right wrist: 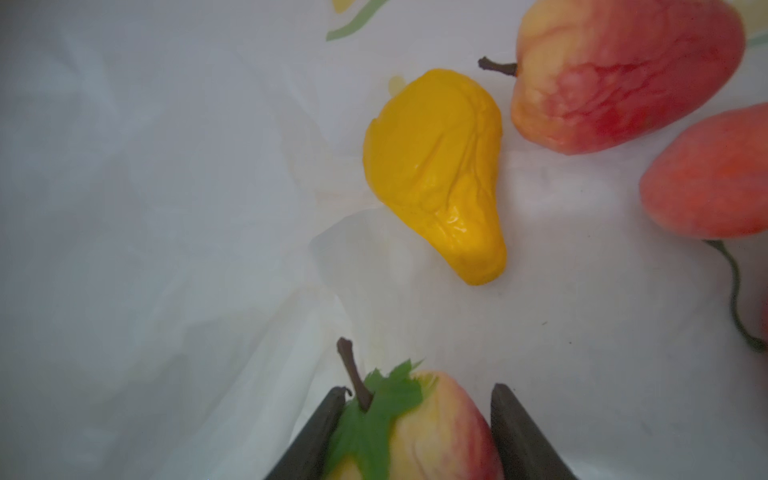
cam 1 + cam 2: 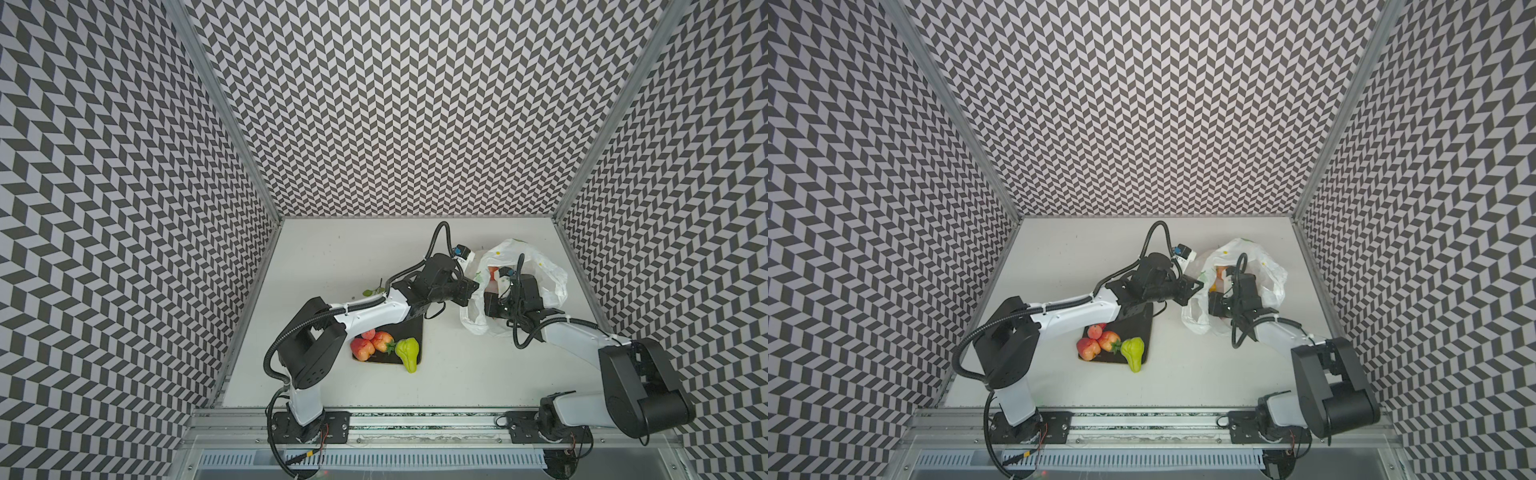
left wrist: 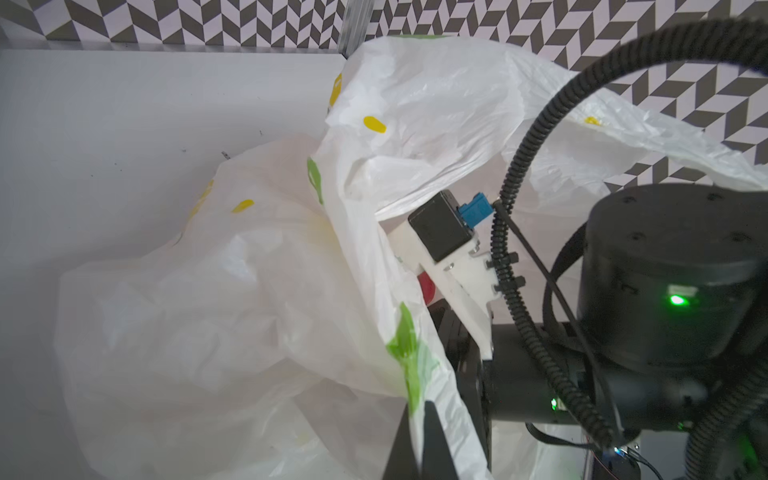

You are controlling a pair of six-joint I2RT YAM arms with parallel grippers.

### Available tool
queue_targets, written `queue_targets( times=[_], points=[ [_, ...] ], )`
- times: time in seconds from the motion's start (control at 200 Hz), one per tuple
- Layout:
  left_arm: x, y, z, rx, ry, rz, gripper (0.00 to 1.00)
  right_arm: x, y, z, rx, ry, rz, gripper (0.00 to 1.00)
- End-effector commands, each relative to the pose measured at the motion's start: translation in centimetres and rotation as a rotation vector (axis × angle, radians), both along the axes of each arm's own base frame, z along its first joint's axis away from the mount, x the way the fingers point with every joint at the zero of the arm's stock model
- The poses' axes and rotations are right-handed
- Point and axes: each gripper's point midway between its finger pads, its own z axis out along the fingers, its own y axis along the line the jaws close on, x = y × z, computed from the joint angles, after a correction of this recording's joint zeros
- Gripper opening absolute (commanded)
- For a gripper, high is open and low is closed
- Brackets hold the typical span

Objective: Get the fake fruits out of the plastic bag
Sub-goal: 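Lift the peach out with the right gripper while the left releases the bag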

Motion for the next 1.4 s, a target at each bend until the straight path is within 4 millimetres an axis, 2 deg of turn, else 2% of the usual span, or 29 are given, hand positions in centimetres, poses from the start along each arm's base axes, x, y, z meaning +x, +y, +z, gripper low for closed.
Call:
queue_targets(
  times=[0.0, 0.18, 0.315, 0.641, 0.921, 1.116, 1.182, 1.242, 1.392],
  points=[
    [0.9, -0.4, -0.3, -0.003, 0.02, 0.004, 0.02, 0.0, 1.0, 1.0, 0.005, -0.065, 0.059, 0.5],
    [1.8, -0.1, -0.3, -0.011, 0.021, 0.027, 0.02, -0.5, 1.2, 1.4, 0.005, -0.071, 0.057, 0.5],
    [2.6, 0.4, -1.3, 0.001, 0.035, 0.044, 0.02, -1.4, 1.3, 2.3, 0.009, -0.089, 0.06, 0.49],
    [2.6, 0.6, -2.4, 0.025, 0.044, 0.03, 0.02, -3.0, 0.7, 7.0, 0.039, -0.222, 0.043, 0.49],
    [2.2, 1.0, -3.4, 0.044, 0.055, 0.031, 0.04, -4.2, 1.1, 9.7, 0.081, -0.261, 0.077, 0.5],
    [2.3, 1.2, -3.7, 0.049, 0.059, 0.042, 0.08, -4.7, -0.3, 13.6, 0.07, -0.335, 0.005, 0.5],
    [2.2, 1.2, -3.8, 0.05, 0.061, 0.041, 0.12, -5.1, -0.5, 15.2, 0.088, -0.376, -0.007, 0.5],
    [2.2, 1.2, -3.6, 0.044, 0.06, 0.047, 0.19, -5.5, -0.9, 17.1, 0.106, -0.42, -0.026, 0.5],
    [1.7, 1.6, -1.4, -0.006, 0.026, 0.049, 0.47, -6.3, -0.4, 20.4, 0.128, -0.46, 0.014, 0.5]
  ],
)
